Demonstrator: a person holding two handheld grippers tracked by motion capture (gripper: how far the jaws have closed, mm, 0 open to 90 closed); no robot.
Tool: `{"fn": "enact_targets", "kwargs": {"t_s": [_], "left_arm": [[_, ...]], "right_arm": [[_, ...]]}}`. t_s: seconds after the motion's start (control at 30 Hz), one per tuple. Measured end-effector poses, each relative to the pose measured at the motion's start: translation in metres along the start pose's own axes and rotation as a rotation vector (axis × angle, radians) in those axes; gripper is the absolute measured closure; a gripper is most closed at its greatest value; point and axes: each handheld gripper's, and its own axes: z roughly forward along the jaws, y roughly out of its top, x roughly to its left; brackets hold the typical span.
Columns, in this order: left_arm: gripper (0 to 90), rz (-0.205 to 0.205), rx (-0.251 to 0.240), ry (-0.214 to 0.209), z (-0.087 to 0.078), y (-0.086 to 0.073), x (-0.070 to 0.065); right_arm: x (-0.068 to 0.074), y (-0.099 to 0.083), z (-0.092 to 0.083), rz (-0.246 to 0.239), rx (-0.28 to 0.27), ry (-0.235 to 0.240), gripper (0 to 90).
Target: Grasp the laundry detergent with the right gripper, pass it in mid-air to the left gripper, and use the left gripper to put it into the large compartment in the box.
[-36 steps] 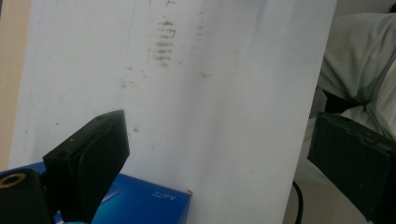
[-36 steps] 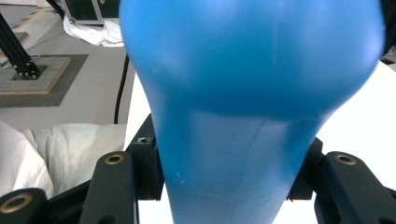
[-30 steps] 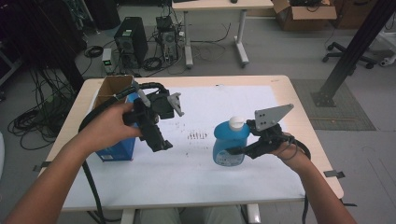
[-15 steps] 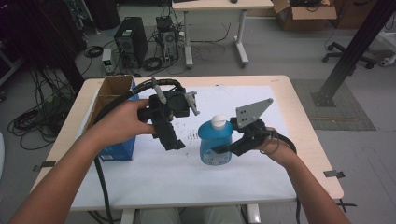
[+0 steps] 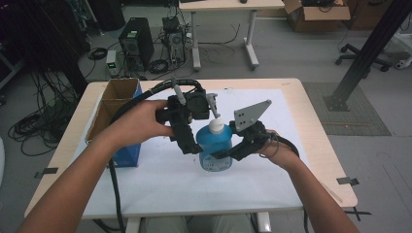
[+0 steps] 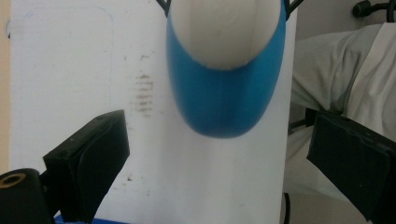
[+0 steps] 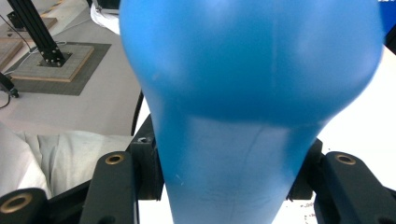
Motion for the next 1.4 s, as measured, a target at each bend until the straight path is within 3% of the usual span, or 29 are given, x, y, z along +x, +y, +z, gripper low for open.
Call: {"fn": "enact_targets", "kwargs": {"t_s": [0.73,1.4], "left_arm": [[5.9,0.016,-0.001,-0.012,0.003,0.012,0.003],[10.7,0.013,0.032,-0.035,0.022,0.016,0.004]], "right_arm": [[-0.002,0.008,0.015,-0.010,0.012,0.024,44.4],[-0.002,0.009,0.019,-0.001,0.007,0.029,44.4]]}}
